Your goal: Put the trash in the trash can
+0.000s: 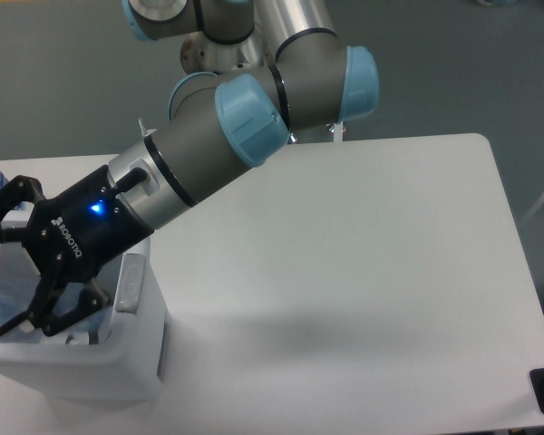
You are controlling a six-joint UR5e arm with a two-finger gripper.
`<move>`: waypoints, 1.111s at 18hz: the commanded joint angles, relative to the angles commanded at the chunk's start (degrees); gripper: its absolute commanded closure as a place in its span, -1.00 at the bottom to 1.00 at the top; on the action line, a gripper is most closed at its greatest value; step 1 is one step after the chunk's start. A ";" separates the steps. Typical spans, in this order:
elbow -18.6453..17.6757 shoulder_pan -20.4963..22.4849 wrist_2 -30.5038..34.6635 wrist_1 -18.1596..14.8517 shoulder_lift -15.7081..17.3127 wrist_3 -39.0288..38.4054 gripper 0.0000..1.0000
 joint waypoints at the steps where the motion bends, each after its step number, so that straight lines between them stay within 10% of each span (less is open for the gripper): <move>1: 0.00 0.00 0.00 0.00 0.09 0.00 -1.00; 8: 0.09 3.33 1.13 0.00 0.44 0.09 -1.00; 20: -3.86 8.52 26.97 -0.26 3.07 7.47 -1.00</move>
